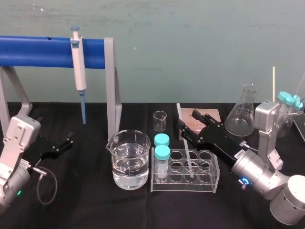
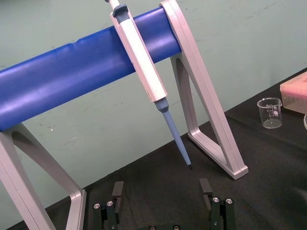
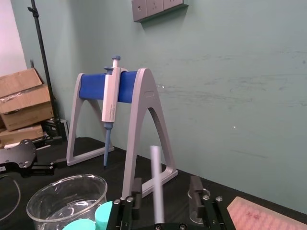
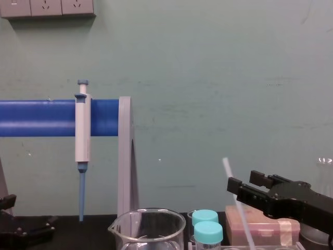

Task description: Pick up the stirring rod with one hand, then place it down.

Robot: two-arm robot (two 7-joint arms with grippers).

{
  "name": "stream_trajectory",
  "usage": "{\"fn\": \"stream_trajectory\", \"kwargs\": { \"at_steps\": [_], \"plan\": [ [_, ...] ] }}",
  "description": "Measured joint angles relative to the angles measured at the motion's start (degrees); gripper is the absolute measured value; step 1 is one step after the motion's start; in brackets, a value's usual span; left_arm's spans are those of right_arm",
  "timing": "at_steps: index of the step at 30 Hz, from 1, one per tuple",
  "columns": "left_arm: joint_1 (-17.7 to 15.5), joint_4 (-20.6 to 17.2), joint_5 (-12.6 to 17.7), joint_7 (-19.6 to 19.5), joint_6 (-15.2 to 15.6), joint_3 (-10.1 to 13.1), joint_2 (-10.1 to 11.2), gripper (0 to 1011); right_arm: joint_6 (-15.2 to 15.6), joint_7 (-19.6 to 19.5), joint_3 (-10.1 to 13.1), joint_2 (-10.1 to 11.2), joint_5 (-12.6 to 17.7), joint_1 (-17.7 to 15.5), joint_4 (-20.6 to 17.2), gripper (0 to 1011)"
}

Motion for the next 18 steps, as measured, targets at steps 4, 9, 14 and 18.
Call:
{"fn": "stream_trajectory", "kwargs": {
  "at_steps": [4, 9, 14, 18],
  "plan": [
    [0.00, 0.00, 0.00, 0.00, 0.00, 0.00, 0.00, 1000, 0.00, 0.01, 0.00, 0.00, 0.02, 0.00, 0.00, 750],
    [0.00, 0.00, 0.00, 0.00, 0.00, 0.00, 0.00, 1000, 0.00, 0.04, 0.00, 0.00, 0.04, 0.00, 0.00, 895],
    [0.00, 0.00, 0.00, 0.00, 0.00, 0.00, 0.00, 1000, 0.00, 0.07, 0.00, 0.00, 0.04, 0.00, 0.00, 1003],
    [0.00, 0.00, 0.00, 0.00, 0.00, 0.00, 0.00, 1000, 0.00, 0.08, 0.00, 0.00, 0.04, 0.00, 0.00, 1003]
  ]
}}
